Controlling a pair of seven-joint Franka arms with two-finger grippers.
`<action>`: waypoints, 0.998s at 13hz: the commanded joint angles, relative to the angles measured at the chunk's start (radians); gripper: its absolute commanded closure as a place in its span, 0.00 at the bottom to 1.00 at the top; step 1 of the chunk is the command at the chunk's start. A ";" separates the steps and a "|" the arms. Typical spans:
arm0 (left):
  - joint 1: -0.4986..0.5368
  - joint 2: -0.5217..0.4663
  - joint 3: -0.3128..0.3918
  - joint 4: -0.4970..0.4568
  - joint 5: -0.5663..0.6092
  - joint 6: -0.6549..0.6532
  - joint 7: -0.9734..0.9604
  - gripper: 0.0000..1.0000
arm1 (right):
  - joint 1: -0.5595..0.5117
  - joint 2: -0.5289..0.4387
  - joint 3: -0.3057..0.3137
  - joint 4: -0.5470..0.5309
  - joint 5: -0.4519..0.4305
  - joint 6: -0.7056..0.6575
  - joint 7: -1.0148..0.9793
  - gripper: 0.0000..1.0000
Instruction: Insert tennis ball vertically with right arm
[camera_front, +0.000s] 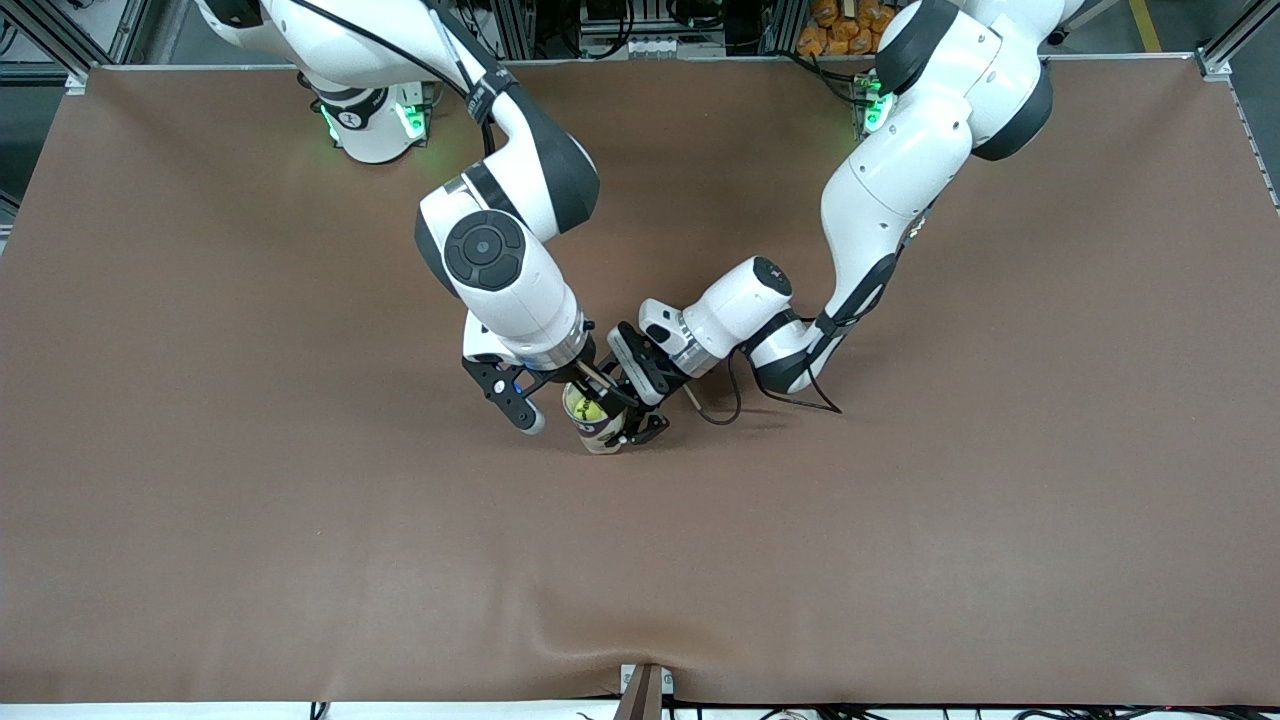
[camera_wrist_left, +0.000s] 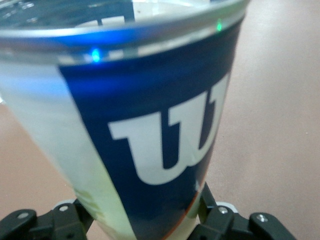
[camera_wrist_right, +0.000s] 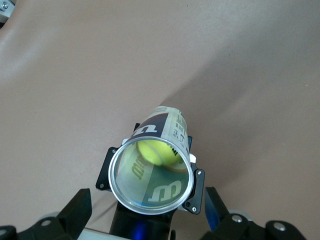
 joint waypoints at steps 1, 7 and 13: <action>0.002 0.005 -0.002 0.003 0.005 0.019 -0.001 0.00 | -0.034 -0.045 -0.001 0.015 -0.016 -0.123 -0.017 0.00; 0.003 0.003 -0.002 0.000 0.005 0.019 -0.008 0.00 | -0.224 -0.212 -0.001 0.015 -0.055 -0.430 -0.328 0.00; 0.022 -0.007 -0.002 -0.048 0.007 0.019 -0.001 0.00 | -0.517 -0.364 -0.003 0.015 -0.074 -0.653 -0.782 0.00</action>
